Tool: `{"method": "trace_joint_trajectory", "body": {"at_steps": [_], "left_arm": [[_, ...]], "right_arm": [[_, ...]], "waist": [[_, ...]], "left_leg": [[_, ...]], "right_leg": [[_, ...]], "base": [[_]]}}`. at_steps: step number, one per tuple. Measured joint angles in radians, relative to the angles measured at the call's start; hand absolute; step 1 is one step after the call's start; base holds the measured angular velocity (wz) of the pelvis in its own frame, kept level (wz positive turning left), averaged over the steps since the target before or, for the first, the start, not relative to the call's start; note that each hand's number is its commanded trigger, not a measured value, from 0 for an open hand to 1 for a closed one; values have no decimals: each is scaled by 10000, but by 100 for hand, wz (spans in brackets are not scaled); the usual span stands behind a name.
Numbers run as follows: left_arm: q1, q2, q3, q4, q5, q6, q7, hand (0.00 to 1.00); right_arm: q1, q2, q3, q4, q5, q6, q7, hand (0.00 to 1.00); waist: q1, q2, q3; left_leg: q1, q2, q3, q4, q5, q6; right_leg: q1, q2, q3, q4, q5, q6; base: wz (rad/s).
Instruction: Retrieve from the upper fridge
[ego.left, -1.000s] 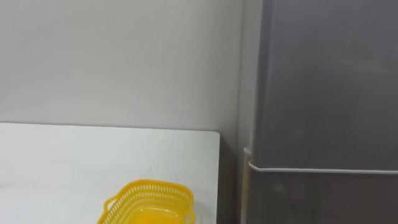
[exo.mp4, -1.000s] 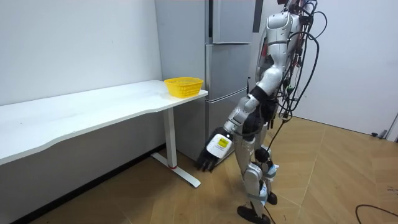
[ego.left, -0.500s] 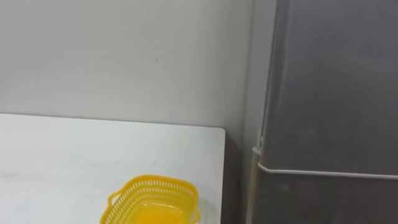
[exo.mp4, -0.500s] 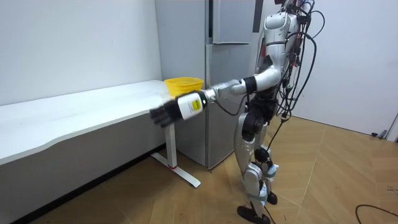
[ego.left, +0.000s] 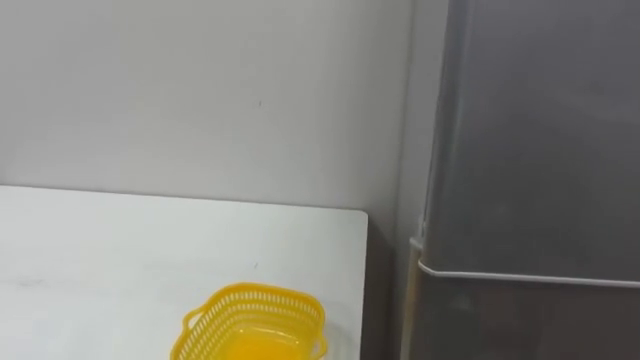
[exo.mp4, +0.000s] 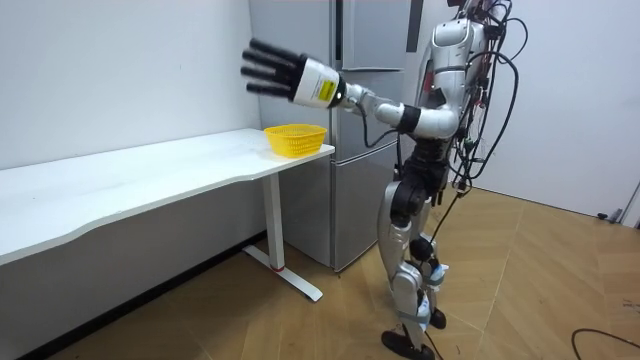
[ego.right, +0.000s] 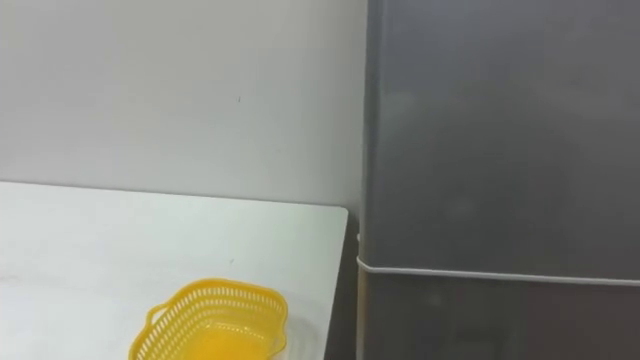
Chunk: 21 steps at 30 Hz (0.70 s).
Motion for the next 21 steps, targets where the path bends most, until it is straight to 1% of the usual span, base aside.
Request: {"method": "trace_joint_trajectory", "body": {"at_steps": [3,4,6,8,9,11,13,14,15,16,17,21], "left_arm": [[-1,-9,-232,-646,-20,-3,-263,0],[-4,5,-394,-875,-124,-12,-330,0],[-55,63,-693,-1122,-228,-25,-593,0],[-122,97,-1058,-1215,-242,-80,-1123,0],[-155,103,-1145,-1235,-278,-80,-1253,0],[-367,105,-1358,-1303,-559,-77,-1736,0],[-630,160,-1496,-1480,-644,-78,-2297,0],[-747,216,-1582,-1562,-644,-76,-2524,0],[-805,260,-1665,-1610,-649,-70,-2611,0],[-924,340,-1893,-1686,-692,-58,-2876,0],[-1029,368,-2123,-1717,-877,-36,-3207,0],[-1252,367,-2626,-1721,-1408,142,-4002,0]], "right_arm": [[41,87,20,50,21,-13,137,0],[34,102,59,46,36,-10,158,0],[-18,127,66,25,40,-20,141,0],[-51,170,101,64,11,-22,137,0],[-52,184,114,87,17,-27,138,0],[-10,217,121,108,17,-26,169,0],[-57,230,99,317,6,-42,256,0],[-42,238,96,360,-5,-89,257,0],[-29,238,96,392,-8,-110,256,0],[-20,240,96,398,-6,-107,257,0],[-23,237,101,391,-5,-105,235,0],[-192,236,199,391,-6,-104,221,0]], "waist": [[-109,-24,56],[-238,-59,75],[-367,-48,88],[-531,-50,87],[-540,-50,86],[-559,-65,80],[-698,-153,46],[-792,-145,44],[-821,-138,52],[-841,-176,81],[-869,-197,89],[-929,-176,82]], "left_leg": [[69,-3,-59,-3,0,0],[72,-18,-130,-9,-1,1],[-10,-25,-172,-8,-1,1],[-18,-21,-180,-15,0,0],[-27,-18,-177,-14,0,0],[-82,-19,-166,-7,0,0],[-152,-24,-169,0,5,0],[-136,-23,-162,-5,6,1],[-127,-23,-162,-8,6,0],[-118,-16,-159,-22,6,0],[-95,-15,-127,-51,6,0],[-69,15,50,-66,6,0]], "right_leg": [[164,1,-29,-27,1,2],[190,0,-60,-33,-2,7],[142,10,-63,-122,-2,8],[146,24,-56,-189,-1,10],[144,28,-54,-198,-1,10],[114,31,-40,-218,2,8],[39,21,-40,-186,17,6],[-4,24,-4,-182,25,6],[-5,26,12,-180,27,4],[-17,32,55,-180,32,0],[-11,39,124,-182,33,-1],[3,61,290,-193,50,-16]], "base": [[6],[9],[7],[0],[0],[0],[0],[-3],[-8],[-13],[-14],[-19]]}}
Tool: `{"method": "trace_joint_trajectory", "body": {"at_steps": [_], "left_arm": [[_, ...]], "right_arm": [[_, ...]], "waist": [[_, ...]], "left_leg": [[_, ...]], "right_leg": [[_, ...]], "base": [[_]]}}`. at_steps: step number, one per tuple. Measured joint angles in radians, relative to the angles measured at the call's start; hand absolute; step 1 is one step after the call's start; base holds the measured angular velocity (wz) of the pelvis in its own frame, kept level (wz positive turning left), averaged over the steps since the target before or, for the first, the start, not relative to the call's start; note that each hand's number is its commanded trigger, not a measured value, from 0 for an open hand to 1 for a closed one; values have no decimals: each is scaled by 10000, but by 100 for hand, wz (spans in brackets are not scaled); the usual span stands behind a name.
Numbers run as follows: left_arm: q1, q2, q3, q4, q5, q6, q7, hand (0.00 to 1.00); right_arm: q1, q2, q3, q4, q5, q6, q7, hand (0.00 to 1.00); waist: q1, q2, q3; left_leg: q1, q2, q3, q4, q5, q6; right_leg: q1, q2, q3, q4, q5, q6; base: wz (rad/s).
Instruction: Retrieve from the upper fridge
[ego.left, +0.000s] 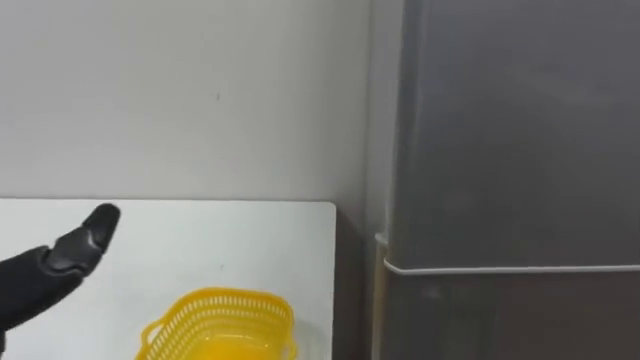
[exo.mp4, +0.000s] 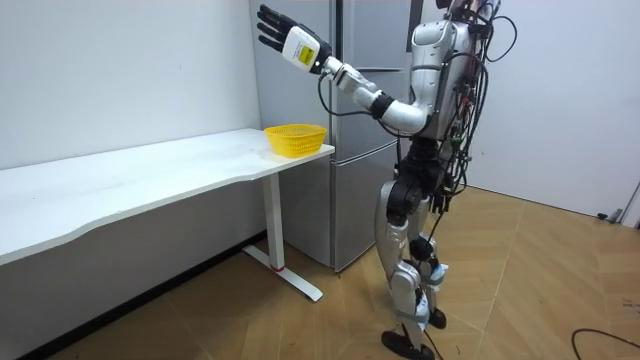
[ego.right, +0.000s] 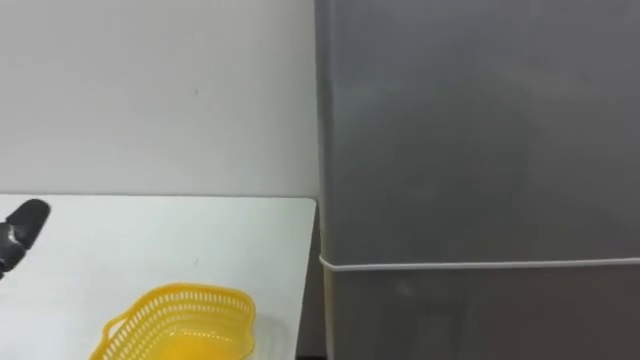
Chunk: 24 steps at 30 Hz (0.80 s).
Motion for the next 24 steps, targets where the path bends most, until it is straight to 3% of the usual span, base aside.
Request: {"method": "trace_joint_trajectory", "body": {"at_steps": [2,6,8,16,24], "left_arm": [[-34,-3,-266,0,-25,72,-537,0],[-40,0,-657,2,-2,204,-1268,0],[-44,28,-911,7,-3,410,-1619,0],[-122,56,-1418,16,-32,1093,-3145,0],[-352,153,-1537,24,-444,1455,-4325,0]], "right_arm": [[-65,0,171,-7,-15,0,-2,0],[-217,-1,191,24,-50,18,-7,0],[-273,3,192,64,-43,118,-95,0],[-419,4,192,249,17,238,-74,0],[-477,3,229,342,22,565,17,0]], "waist": [[-138,10,39],[-288,59,42],[-534,118,61],[-783,262,32],[-998,482,-22]], "left_leg": [[69,1,12,-4,0,0],[27,-12,11,4,-1,1],[-66,-22,31,13,0,1],[-173,125,267,17,0,0],[-170,182,501,14,0,0]], "right_leg": [[-19,14,135,-6,12,4],[-20,10,222,-7,22,13],[-74,1,208,-21,40,41],[-242,52,285,-1,120,1],[-403,134,601,71,167,-18]], "base": [[-10],[-7],[7],[-4],[-11]]}}
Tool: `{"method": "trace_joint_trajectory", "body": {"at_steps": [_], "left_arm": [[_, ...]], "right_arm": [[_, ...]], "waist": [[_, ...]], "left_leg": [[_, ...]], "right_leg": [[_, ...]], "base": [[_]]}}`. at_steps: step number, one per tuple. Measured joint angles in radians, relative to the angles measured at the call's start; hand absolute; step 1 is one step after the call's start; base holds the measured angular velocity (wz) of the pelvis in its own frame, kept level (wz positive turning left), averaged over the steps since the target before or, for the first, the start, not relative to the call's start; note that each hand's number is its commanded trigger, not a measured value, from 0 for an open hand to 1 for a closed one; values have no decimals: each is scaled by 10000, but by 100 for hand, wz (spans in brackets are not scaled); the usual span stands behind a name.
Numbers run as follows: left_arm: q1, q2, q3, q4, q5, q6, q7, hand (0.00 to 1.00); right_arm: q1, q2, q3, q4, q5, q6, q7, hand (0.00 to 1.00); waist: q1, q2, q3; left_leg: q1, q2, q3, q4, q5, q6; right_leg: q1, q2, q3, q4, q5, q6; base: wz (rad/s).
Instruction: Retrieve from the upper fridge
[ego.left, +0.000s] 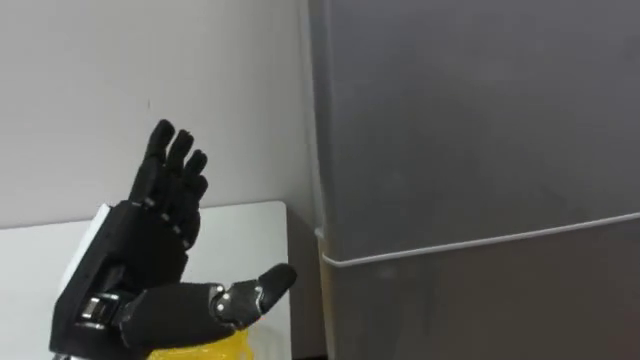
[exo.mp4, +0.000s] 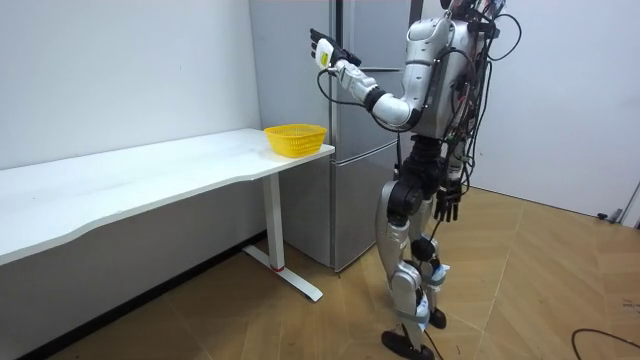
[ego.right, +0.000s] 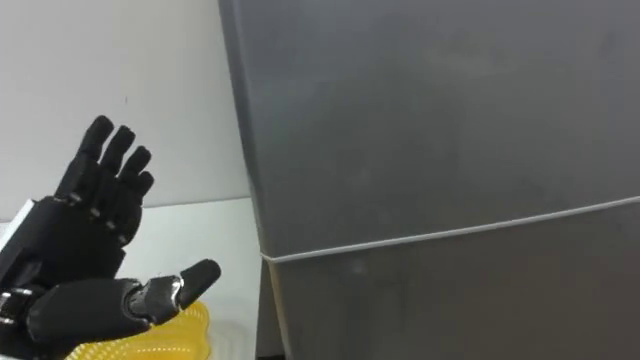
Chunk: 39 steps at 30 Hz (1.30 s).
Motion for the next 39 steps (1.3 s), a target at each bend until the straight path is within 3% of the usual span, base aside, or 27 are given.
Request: {"method": "trace_joint_trajectory", "body": {"at_steps": [3,7,14,20,26,31,39], "left_arm": [[-3,18,-119,-1,-2,136,-444,0],[-6,268,-319,-2,0,193,-890,0],[-306,608,-893,-6,4,501,-1451,0],[-420,640,-978,-54,12,613,-1731,0],[-824,720,-1036,-55,9,614,-1731,0],[-840,742,-1046,-54,-93,614,-1748,0],[-834,741,-1051,31,-330,679,-1760,0]], "right_arm": [[-111,-11,9,0,-3,73,6,0],[-148,-93,14,-2,-10,92,126,0],[-209,-120,77,-2,8,105,68,0],[-279,-148,193,-10,8,107,-87,0],[-383,-279,286,-11,10,90,-127,0],[-435,-296,285,-14,22,89,-114,0],[-431,-302,363,23,51,128,-153,0]], "waist": [[0,-18,12],[-47,-111,60],[-73,-143,48],[-240,-23,-29],[-278,26,-19],[-259,106,-45],[-244,108,-14]], "left_leg": [[-22,19,122,0,0,-1],[-38,25,149,2,0,0],[-252,27,150,42,0,0],[-281,31,147,40,0,0],[-277,33,146,6,0,0],[-270,53,199,0,0,-1],[-180,96,264,-3,2,-3]], "right_leg": [[-175,35,142,113,3,-8],[-196,33,197,103,4,-9],[-310,26,177,88,32,2],[-323,29,169,72,32,1],[-300,8,6,65,35,-1],[-289,14,-72,-55,83,-28],[-237,30,90,-48,123,-54]], "base": [[-13],[-1],[0],[0],[3],[2],[-2]]}}
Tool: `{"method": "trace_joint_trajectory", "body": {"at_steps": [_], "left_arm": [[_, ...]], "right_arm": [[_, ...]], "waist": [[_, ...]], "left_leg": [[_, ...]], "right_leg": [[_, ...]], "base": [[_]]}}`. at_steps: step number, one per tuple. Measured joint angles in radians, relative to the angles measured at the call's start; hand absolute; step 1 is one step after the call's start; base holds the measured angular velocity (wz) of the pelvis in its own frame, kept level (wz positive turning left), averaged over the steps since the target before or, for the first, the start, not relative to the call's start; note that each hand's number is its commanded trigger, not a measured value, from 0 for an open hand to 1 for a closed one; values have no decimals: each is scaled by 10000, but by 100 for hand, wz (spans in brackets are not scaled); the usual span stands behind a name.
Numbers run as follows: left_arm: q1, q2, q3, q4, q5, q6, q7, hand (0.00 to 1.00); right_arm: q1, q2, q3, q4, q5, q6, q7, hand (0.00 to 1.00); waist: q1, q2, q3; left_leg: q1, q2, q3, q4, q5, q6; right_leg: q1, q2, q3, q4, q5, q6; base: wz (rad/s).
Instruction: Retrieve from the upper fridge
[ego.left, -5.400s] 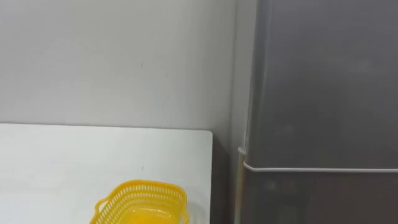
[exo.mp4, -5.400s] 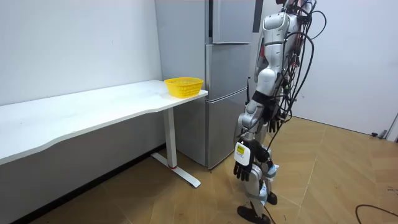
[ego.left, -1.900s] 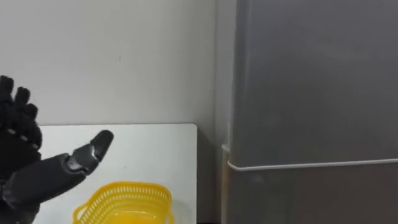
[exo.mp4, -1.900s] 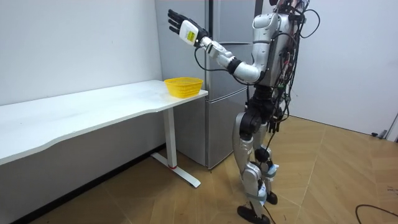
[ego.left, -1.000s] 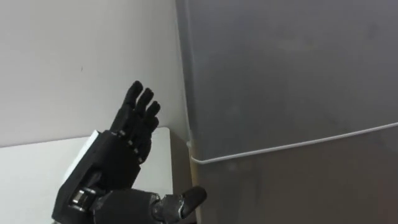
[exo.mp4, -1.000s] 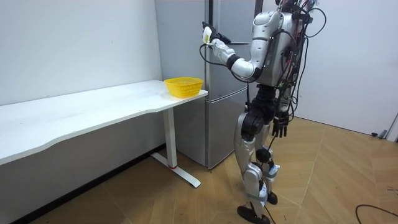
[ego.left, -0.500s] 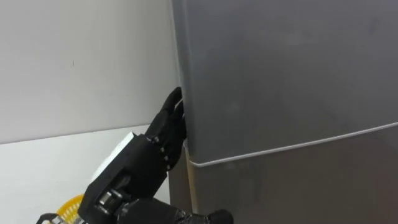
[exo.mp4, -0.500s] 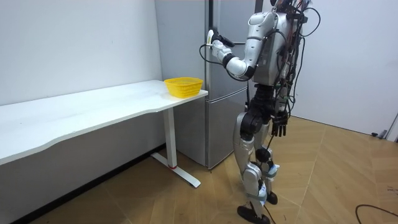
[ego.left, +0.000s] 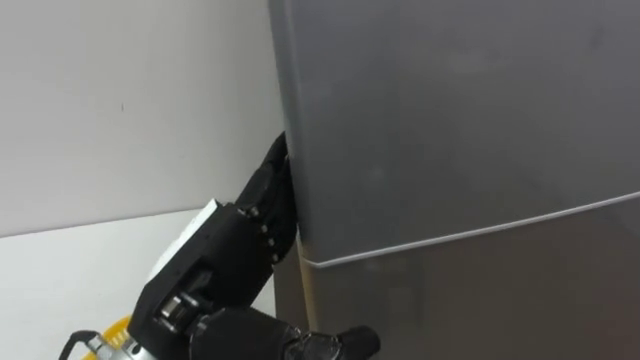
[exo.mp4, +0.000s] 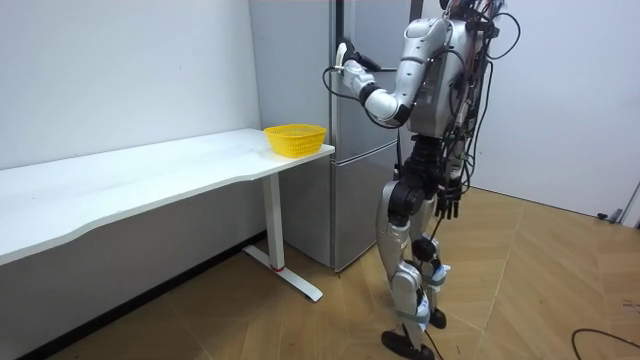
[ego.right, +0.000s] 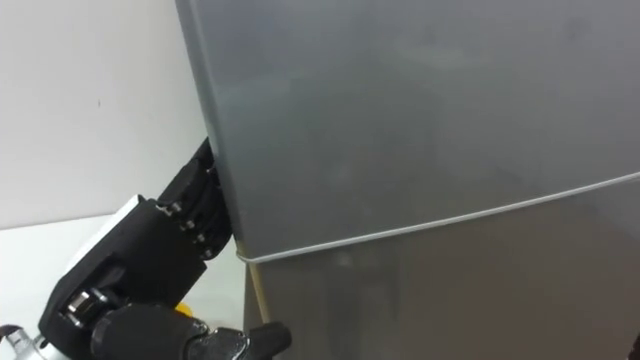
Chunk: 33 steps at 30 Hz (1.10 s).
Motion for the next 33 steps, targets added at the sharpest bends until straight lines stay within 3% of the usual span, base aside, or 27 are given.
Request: {"method": "trace_joint_trajectory", "body": {"at_steps": [2,3,6,12,14,17,20,21,23,29,33], "left_arm": [[-1,0,2,-11,-6,73,-3,0],[-1,-1,2,-13,-6,79,-7,53],[-1,-2,5,-17,-26,89,-14,100],[0,-4,424,-20,-151,89,17,100],[-4,-30,560,-30,-379,85,99,79],[125,36,508,-92,-671,85,-11,68],[106,23,416,-92,-790,85,60,51],[101,24,420,-92,-793,85,58,22],[59,19,406,-127,-800,79,10,0],[-35,-3,77,-147,-824,69,-408,0],[-35,-4,5,-191,-847,68,-705,0]], "right_arm": [[-10,-3,-1,-5,-2,90,14,0],[-8,-3,-1,-3,-2,105,18,0],[1,-4,-6,-5,-11,169,69,0],[10,-13,-10,-17,-13,171,232,0],[11,-12,-9,-12,-21,171,247,0],[90,-12,-7,-12,-46,173,235,0],[79,-12,-8,-15,-58,170,241,0],[78,-12,-8,-18,-58,169,242,0],[45,-11,-6,-39,-76,172,262,0],[8,-11,6,-39,-70,161,372,0],[8,-10,7,-40,-61,160,374,0]], "waist": [[3,-3,2],[3,-5,3],[-2,-33,20],[18,-82,15],[18,-48,-13],[53,-36,-20],[19,-44,-12],[14,-43,-12],[18,-54,-4],[8,-111,64],[12,-70,52]], "left_leg": [[7,-1,22,2,0,0],[9,-2,28,3,0,0],[9,-3,69,3,0,0],[-14,-5,93,3,0,0],[-10,-6,93,2,0,0],[17,-12,93,-9,-1,1],[9,-19,91,-15,0,0],[12,-20,91,-15,0,0],[12,-22,92,-17,0,0],[111,-11,111,-19,0,1],[103,-9,117,-16,-1,1]], "right_leg": [[1,9,43,-3,7,9],[1,9,50,-4,8,11],[16,11,77,-7,10,16],[16,11,80,-64,12,21],[64,22,77,-178,48,36],[119,18,80,-183,55,43],[111,18,110,-192,64,56],[114,16,111,-192,65,57],[118,14,107,-192,65,58],[250,21,116,-191,65,57],[235,33,137,-183,64,57]], "base": [[0],[0],[0],[0],[0],[6],[2],[0],[0],[0],[0]]}}
